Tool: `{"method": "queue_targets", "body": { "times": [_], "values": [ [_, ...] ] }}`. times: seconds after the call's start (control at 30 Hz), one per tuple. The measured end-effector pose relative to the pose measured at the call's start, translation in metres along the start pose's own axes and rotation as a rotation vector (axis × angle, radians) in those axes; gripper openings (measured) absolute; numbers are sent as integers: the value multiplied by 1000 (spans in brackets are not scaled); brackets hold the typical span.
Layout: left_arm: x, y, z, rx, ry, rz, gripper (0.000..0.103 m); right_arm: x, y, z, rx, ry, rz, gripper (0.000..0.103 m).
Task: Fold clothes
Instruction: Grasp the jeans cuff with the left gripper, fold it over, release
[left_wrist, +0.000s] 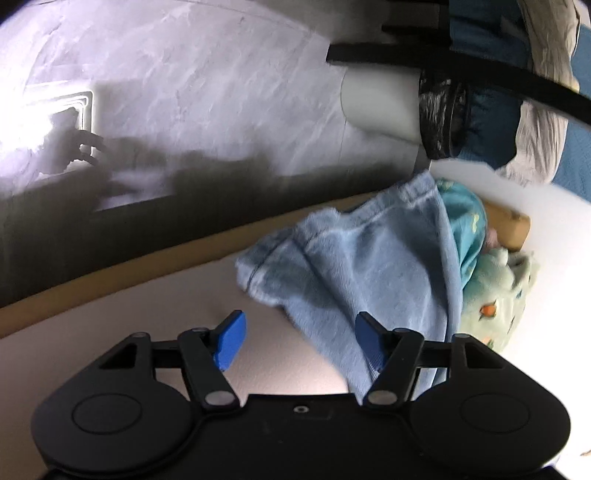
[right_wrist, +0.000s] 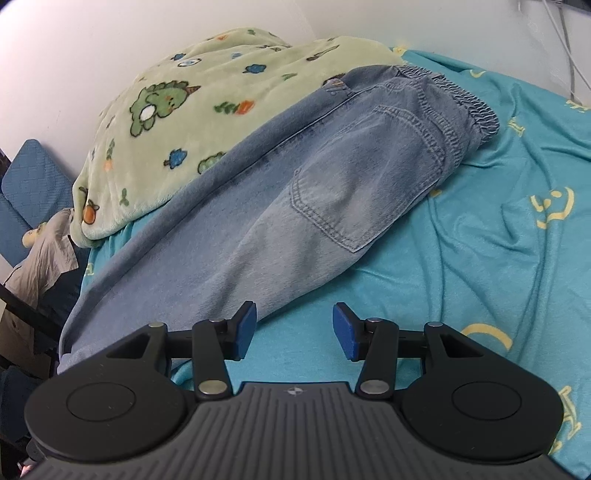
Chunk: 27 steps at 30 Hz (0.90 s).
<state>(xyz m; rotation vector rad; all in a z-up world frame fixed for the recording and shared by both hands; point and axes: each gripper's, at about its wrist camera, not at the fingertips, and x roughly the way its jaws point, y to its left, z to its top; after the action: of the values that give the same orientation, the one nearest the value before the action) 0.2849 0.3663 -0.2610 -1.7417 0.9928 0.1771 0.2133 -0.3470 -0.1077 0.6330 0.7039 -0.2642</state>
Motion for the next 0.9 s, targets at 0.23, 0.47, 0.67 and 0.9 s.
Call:
{"method": "queue_targets", "body": {
  "times": [0.23, 0.47, 0.67, 0.9],
  "values": [
    [26, -9, 4, -14, -27, -45, 71, 4, -5, 0, 32, 13, -15, 49],
    [40, -30, 8, 50, -67, -58, 41, 13, -3, -1, 42, 36, -12, 49],
    [15, -86, -22, 313, -229, 48, 11, 8, -4, 2, 63, 23, -4, 49],
    [-28, -176, -113, 703, -388, 81, 9, 4, -7, 6, 58, -21, -13, 49]
  ]
}}
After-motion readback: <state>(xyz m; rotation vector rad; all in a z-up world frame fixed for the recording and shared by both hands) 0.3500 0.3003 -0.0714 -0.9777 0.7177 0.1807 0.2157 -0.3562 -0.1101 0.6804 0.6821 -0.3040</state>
